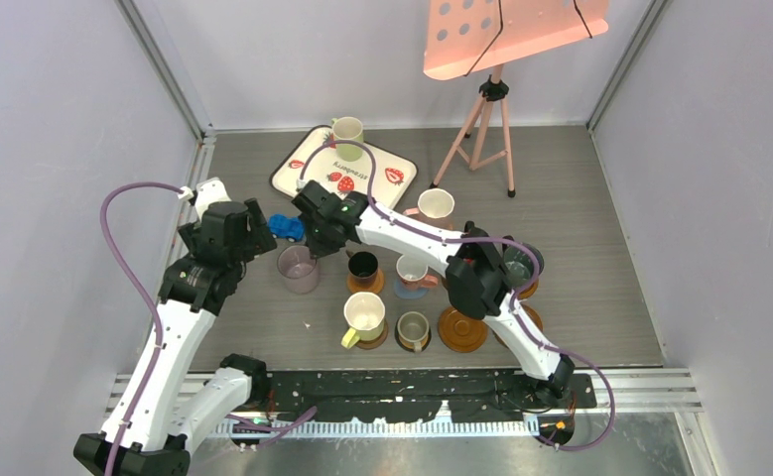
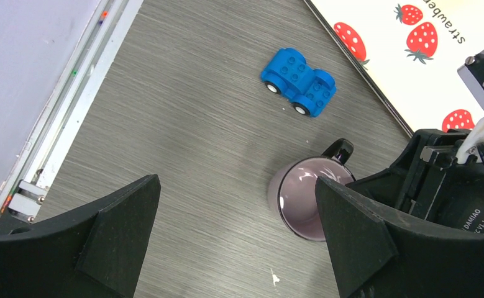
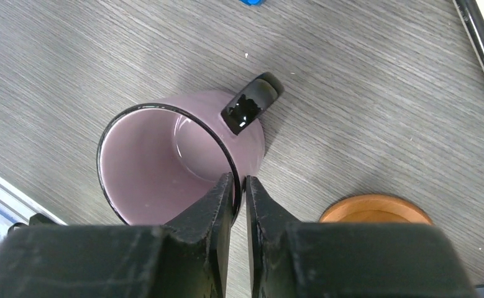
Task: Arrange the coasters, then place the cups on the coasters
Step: Pick up the cup at the center of the board, then place the cup on the coaster, then pick up the cup from the tray.
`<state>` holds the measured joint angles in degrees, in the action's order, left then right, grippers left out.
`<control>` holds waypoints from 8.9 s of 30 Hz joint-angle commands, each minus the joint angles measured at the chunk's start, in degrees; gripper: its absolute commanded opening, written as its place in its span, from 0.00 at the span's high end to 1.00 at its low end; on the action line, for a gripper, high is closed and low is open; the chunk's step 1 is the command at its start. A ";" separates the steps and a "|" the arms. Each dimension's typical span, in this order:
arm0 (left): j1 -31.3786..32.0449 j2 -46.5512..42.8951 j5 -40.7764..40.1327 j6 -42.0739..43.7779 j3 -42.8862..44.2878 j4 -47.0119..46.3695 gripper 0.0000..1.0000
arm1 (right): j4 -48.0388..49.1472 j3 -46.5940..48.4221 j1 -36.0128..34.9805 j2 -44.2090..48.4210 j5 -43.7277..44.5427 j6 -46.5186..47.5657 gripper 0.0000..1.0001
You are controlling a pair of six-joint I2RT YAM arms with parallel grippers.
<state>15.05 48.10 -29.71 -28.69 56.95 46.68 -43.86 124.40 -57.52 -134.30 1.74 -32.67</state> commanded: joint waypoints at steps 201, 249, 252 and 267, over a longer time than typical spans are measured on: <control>11.41 -1.31 9.59 8.42 1.50 -1.54 0.00 | -32.88 -82.73 27.63 85.19 29.35 -44.13 0.83; 3.42 28.50 14.64 -1.31 21.05 -12.76 0.02 | -0.53 -66.31 27.55 89.39 -5.56 6.24 0.56; 1.26 35.85 16.54 -4.45 26.74 -16.31 0.05 | -1.67 -64.91 27.55 89.79 -5.50 8.04 0.45; -4.39 70.07 24.74 -12.87 56.77 -23.26 0.21 | -0.51 -62.99 27.55 93.04 -4.19 5.72 0.04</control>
<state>11.07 112.09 -9.02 -38.41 104.68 26.52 -46.26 58.96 -30.13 -40.86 -1.83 -26.59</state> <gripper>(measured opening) 0.808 0.965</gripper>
